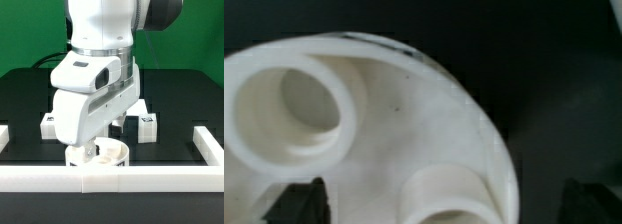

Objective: Assemble stool

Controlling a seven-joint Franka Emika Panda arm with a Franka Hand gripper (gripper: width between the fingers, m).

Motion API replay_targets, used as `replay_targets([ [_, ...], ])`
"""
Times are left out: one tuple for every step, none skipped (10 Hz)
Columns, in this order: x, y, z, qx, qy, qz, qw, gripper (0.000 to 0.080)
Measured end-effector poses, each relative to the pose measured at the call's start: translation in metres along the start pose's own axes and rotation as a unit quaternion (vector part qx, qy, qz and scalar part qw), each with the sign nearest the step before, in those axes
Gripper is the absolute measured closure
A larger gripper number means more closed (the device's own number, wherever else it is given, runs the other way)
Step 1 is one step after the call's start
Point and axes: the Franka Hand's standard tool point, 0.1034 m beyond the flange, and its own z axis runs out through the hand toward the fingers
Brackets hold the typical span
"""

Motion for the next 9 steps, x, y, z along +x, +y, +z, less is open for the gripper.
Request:
replay_targets([
  [-0.0015,-0.0002,0.0018,0.001,-0.001,0.001,1.000,0.0150],
  [-0.0034,-0.0002,0.0036,0.003,-0.002,0.002,1.000,0.0150],
  [-0.0043,-0.0015,0.0068,0.005,-0.003,0.002,1.000,0.0150],
  [-0.0042,-0.0018,0.0083,0.005,-0.003,0.002,1.000,0.0150],
  [-0.0040,-0.0019,0.0085,0.005,-0.002,0.002,1.000,0.0150],
  [-0.0040,-0.0019,0.0086,0.005,-0.003,0.002,1.000,0.0270],
  [-0.0040,-0.0020,0.0086,0.005,-0.003,0.002,1.000,0.0406],
  [-0.0057,-0.0038,0.0088,0.009,-0.005,0.003,1.000,0.0406],
  [-0.0063,-0.0042,0.0091,0.010,-0.006,0.003,1.000,0.0502],
])
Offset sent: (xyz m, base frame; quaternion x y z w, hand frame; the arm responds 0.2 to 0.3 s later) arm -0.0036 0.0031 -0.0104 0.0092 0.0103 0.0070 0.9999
